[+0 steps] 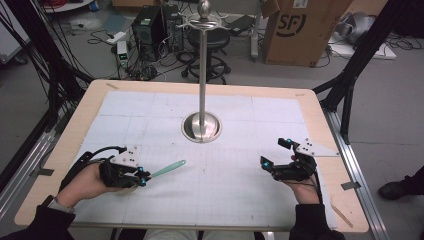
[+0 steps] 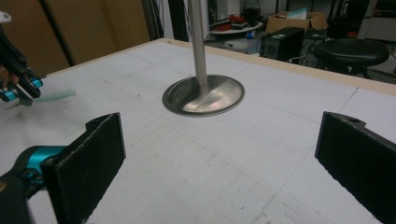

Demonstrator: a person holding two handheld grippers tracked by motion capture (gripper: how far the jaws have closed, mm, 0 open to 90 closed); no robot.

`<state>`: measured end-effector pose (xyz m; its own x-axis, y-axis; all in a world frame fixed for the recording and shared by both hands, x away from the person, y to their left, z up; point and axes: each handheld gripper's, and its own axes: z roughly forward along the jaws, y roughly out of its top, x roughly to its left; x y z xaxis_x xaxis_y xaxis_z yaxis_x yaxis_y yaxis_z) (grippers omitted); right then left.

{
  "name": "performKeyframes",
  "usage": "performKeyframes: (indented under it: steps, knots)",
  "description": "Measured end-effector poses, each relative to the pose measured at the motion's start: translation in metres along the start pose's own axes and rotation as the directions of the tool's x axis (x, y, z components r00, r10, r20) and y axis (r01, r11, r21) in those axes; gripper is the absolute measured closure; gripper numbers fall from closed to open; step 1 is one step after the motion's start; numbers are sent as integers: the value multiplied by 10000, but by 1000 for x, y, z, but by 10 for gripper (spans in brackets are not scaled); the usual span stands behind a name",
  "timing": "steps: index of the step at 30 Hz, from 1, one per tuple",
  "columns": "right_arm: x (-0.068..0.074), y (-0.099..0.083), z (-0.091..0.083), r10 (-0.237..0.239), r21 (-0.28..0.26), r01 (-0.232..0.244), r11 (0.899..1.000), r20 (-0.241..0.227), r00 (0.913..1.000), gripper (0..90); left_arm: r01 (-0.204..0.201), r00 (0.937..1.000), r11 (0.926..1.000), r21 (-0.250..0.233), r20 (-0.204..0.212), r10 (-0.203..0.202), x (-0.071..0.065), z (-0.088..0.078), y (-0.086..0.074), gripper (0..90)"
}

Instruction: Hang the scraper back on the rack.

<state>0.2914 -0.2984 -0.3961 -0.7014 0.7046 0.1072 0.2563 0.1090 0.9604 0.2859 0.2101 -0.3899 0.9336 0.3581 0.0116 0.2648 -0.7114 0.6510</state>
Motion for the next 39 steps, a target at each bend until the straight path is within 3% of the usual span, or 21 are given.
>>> performKeyframes:
  steps: [9, 15, 21, 23, 26, 28, 36, 39]
  knots:
    - [0, 0, -1, -2, 4, 2, 10000, 27, 10000, 7, 654, 9973, 9911, -1156, -243, -686, 9, -10, 3, 804]
    - [0, 0, -1, 12, 3, -12, 10000, 26, 10000, 7, 1153, 9920, 9702, -2131, -266, -1237, 19, -19, 8, 804]
    - [0, 0, -1, 10, -15, -10, 10000, 37, 10000, 7, 1272, 9896, 9569, -2612, -319, -1402, 27, -26, 16, 804]
    - [0, 0, -1, -3, -38, 3, 10000, 50, 10000, 7, 1410, 9869, 9444, -2972, -332, -1578, 32, -32, 22, 804]
    - [0, 0, -1, 29, -49, -29, 10000, 16, 10000, 7, 1492, 9846, 9339, -3248, -385, -1706, 38, -38, 28, 804]
    - [-1, 0, -1, 34, -48, -34, 10000, 21, 10000, 7, 1484, 9839, 9302, -3357, -447, -1731, 41, -41, 33, 804]
    - [-1, 0, -2, 59, -79, -59, 10000, 20, 10000, 7, 1224, 9840, 9289, -3494, -795, -1595, 47, -52, 54, 804]
    - [-1, 0, -2, 52, -113, -52, 9999, 4, 10000, 7, 1153, 9830, 9238, -3651, -919, -1590, 52, -57, 63, 804]
